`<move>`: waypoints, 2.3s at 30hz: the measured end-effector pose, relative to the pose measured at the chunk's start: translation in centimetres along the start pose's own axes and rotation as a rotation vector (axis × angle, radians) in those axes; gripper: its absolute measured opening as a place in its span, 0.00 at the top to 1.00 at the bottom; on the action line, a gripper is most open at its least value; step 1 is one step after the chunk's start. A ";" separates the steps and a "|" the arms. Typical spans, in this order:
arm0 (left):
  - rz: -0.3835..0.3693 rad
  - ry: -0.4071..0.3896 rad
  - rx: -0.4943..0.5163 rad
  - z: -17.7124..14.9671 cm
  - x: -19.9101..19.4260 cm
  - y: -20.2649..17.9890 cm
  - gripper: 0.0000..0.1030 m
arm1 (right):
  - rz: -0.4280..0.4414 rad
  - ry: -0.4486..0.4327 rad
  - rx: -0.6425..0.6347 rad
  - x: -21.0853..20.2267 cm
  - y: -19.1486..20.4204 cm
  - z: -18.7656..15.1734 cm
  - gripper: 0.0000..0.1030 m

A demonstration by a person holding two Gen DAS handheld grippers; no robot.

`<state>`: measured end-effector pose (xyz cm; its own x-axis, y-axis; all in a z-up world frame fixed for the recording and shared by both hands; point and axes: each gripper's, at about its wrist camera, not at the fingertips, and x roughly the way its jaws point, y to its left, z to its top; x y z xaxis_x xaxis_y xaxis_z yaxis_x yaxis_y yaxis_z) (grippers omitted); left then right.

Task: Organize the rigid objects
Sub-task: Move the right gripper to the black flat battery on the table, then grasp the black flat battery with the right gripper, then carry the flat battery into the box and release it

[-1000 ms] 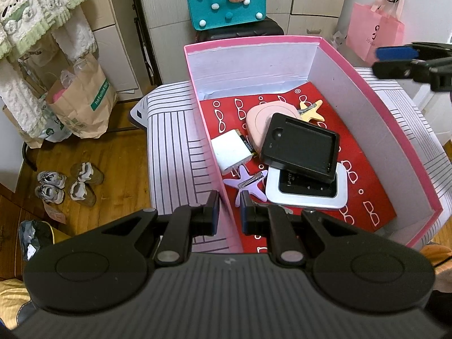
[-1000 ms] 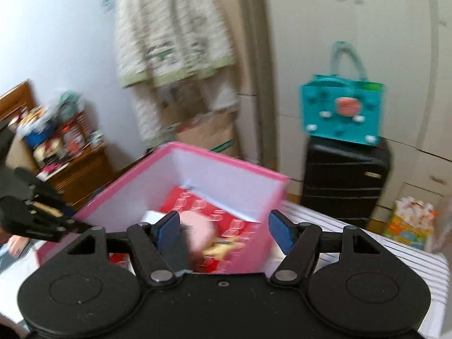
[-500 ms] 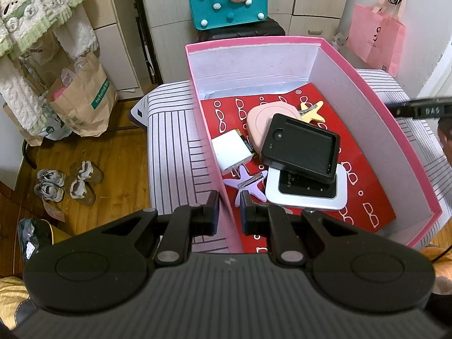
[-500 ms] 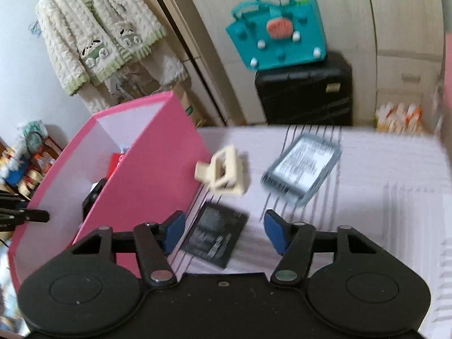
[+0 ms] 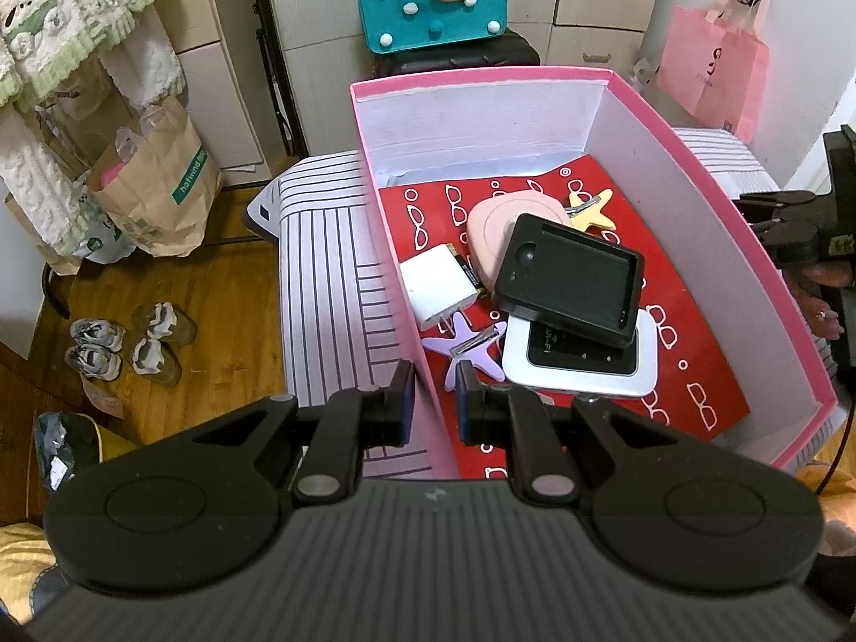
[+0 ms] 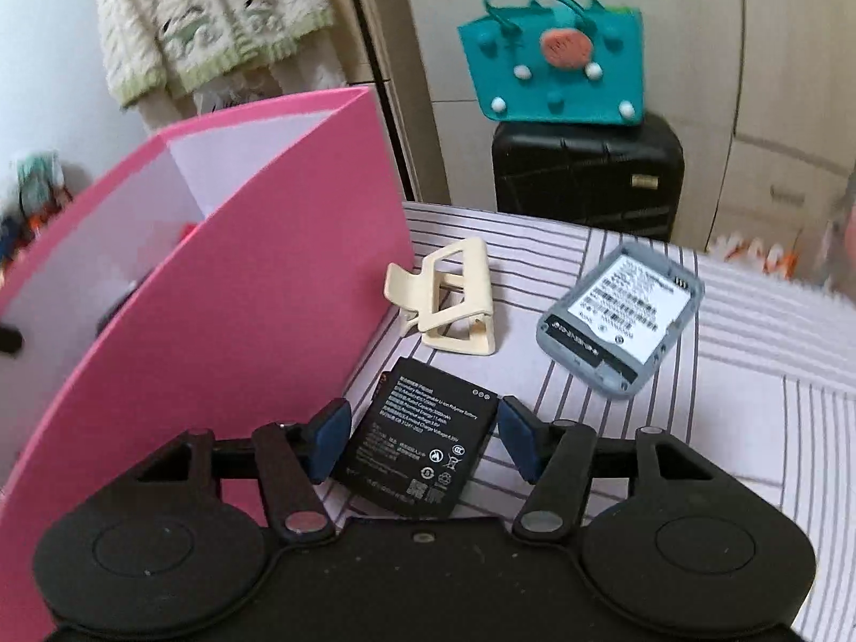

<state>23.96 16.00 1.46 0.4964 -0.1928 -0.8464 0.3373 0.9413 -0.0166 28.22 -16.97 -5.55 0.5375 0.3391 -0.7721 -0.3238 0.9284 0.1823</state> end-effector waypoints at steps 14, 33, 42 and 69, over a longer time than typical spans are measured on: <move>-0.006 -0.008 -0.009 -0.2 0.0 0.0 0.87 | 0.026 0.025 -0.090 -3.0 -0.7 -2.6 0.44; -0.012 -0.017 -0.017 -0.2 0.0 0.2 0.86 | -0.038 0.075 -0.140 -3.6 0.2 -3.0 0.48; -0.006 -0.022 -0.034 -0.4 -0.2 0.1 0.86 | -0.096 0.038 -0.194 -6.5 1.6 -2.5 0.48; -0.016 -0.027 -0.044 -0.5 -0.2 0.4 0.86 | 0.092 0.051 -0.505 -2.3 12.6 10.5 0.48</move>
<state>23.61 16.54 1.33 0.5126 -0.2149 -0.8313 0.3103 0.9491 -0.0540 31.05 -4.44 4.97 0.4546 0.3964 -0.7976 -0.7105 0.7014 -0.0564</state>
